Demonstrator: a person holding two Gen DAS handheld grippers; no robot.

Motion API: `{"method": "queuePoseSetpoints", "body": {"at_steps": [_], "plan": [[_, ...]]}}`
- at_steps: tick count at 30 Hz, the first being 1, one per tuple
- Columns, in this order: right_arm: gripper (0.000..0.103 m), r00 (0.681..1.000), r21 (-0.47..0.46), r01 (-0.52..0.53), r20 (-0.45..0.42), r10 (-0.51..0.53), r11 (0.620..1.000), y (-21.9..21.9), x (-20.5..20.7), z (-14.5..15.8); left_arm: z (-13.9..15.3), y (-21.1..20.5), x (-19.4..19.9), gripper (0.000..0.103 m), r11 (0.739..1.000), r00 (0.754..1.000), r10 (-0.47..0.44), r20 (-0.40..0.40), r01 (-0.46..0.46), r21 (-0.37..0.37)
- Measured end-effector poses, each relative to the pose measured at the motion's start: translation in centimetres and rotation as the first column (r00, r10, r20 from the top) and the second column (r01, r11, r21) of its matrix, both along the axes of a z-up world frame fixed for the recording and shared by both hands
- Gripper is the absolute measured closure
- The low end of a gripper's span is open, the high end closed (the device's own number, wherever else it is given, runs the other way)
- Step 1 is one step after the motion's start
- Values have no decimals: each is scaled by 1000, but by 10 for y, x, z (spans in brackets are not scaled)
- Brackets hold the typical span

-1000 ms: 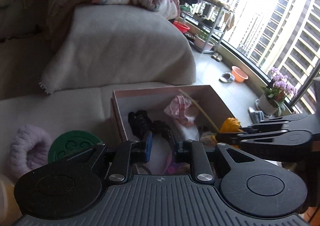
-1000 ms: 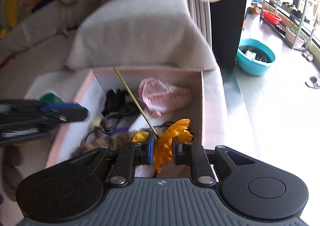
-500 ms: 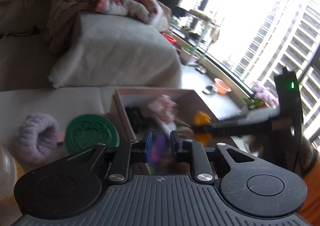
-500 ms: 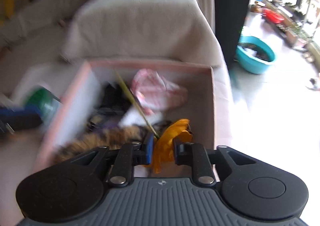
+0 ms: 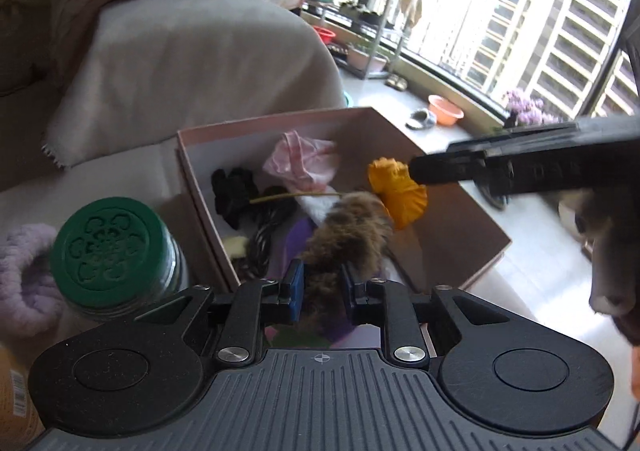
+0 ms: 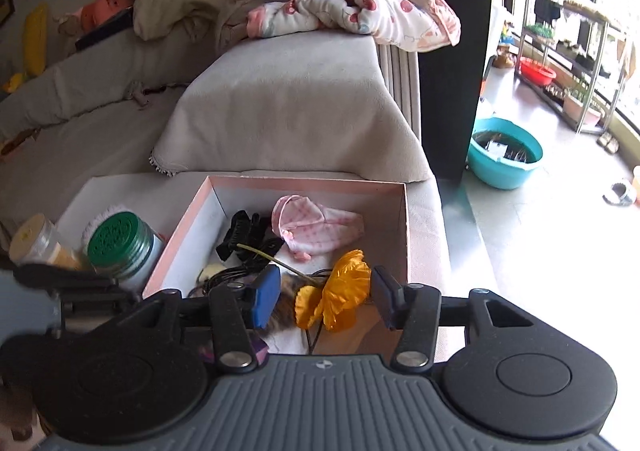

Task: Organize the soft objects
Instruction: 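Grasp the lilac fuzzy hair tie with the left gripper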

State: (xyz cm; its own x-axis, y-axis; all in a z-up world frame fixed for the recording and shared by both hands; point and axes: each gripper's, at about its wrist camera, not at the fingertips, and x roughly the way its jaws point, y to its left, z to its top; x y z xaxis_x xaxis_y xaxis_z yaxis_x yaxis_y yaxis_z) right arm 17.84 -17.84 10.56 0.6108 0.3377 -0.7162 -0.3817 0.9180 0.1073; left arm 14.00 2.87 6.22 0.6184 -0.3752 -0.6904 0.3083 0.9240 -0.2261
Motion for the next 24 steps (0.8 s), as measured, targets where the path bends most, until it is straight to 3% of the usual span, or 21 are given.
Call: {"method": "queuePoseSetpoints", "body": {"at_steps": [4, 7, 10, 12, 15, 19, 24], "plan": [[53, 998, -3, 0, 67, 0, 1000, 3, -10, 3, 26, 26, -20, 79, 997, 997, 5, 76, 0, -74], [52, 996, 18, -19, 88, 17, 1000, 9, -12, 17, 45, 63, -38, 79, 988, 989, 76, 125, -57, -146], [52, 997, 50, -54, 57, 51, 997, 25, -7, 37, 63, 113, -46, 79, 968, 976, 181, 120, -155, -196], [52, 997, 76, -68, 29, 66, 995, 41, -1, 52, 78, 147, -41, 80, 960, 970, 225, 95, -204, -191], [52, 994, 109, -112, 3, 112, 988, 75, 6, 75, 96, 185, -12, 79, 973, 978, 206, -9, -206, -100], [50, 983, 153, -184, 37, 181, 971, 117, 5, 97, 88, 194, 29, 79, 967, 969, 217, -123, -196, 164], [50, 964, 143, -264, 71, 256, 954, 140, 0, 96, 69, 149, 65, 75, 946, 976, 46, -215, 27, 323]]}}
